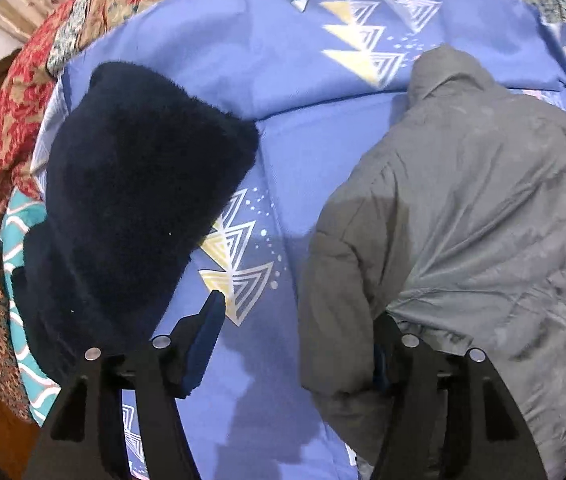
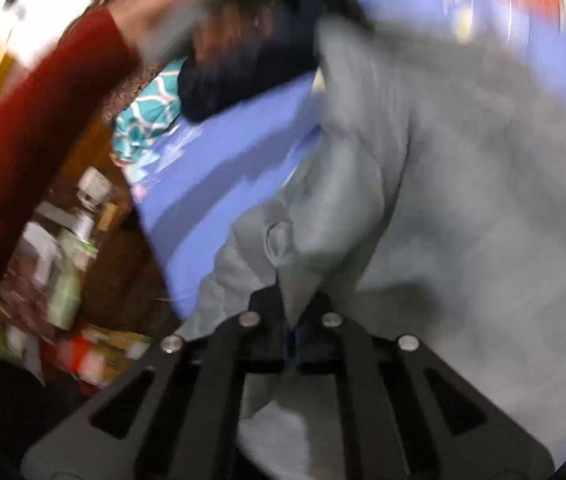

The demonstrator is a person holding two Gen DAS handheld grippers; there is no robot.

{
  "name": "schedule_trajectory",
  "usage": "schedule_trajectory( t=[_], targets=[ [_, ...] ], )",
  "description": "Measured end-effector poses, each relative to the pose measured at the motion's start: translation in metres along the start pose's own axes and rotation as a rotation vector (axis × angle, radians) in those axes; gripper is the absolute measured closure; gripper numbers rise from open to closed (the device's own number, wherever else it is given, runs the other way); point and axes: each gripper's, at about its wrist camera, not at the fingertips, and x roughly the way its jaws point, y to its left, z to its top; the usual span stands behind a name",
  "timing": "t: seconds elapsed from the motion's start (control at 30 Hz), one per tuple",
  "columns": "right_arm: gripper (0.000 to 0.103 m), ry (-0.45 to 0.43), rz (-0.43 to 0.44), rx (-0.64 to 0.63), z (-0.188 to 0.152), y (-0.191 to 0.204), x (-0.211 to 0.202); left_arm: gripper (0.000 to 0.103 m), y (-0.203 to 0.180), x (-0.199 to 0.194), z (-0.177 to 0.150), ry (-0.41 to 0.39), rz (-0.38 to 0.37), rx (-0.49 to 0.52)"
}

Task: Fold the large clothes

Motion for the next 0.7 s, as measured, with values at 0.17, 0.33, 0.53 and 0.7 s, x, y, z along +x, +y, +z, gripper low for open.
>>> schedule_trajectory(
  t=[0.17,0.33,0.53,0.7],
  targets=[
    [0.029,-0.069,-0.867,-0.136,0.083,-0.097,-0.016,0.02,0.014,0.021,0.005,0.043,-0.071,-0.076],
    [0.029,-0.179,-0.632,0.214,0.065,-0.149,-0.027,0.02,0.022,0.026,-0.002,0.067,-0.163,-0.071],
    [0.03,-0.277,-0.083,0.156,0.068,-0.077,0.027,0.02,0.036,-0.008,0.022,0.006,-0.286,-0.138],
    [0.03,-0.046,-0.103,0.295,0.066,-0.08,0.149,0.02,0.044,-0.051,0.034,-0.182,-0.509,-0.242]
  ],
)
